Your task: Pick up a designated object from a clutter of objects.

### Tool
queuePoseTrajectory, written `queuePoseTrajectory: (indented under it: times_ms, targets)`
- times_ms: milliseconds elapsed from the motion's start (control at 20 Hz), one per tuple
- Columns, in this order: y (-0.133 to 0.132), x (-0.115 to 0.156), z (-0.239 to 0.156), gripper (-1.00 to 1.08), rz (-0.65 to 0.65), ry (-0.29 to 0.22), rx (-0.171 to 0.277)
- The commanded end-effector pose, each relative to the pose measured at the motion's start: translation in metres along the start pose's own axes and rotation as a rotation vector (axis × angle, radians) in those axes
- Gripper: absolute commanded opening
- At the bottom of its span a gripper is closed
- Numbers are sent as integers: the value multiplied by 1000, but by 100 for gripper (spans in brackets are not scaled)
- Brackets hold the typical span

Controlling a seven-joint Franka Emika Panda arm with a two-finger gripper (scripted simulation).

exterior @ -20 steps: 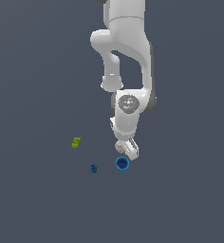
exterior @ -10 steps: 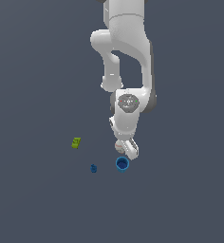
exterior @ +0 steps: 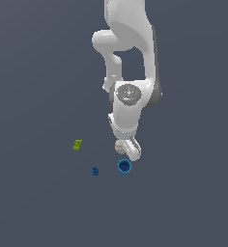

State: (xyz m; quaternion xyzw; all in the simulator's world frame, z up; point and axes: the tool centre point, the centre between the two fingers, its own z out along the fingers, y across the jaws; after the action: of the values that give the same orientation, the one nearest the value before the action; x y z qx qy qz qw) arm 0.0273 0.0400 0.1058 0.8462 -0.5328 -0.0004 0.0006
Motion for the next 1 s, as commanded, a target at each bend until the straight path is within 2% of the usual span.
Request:
queuePoseTrajectory:
  times_ms: [0, 950]
  targets:
    - [-4, 7, -22, -100, 1, 1, 2]
    - [-39, 69, -206, -100, 1, 3, 0]
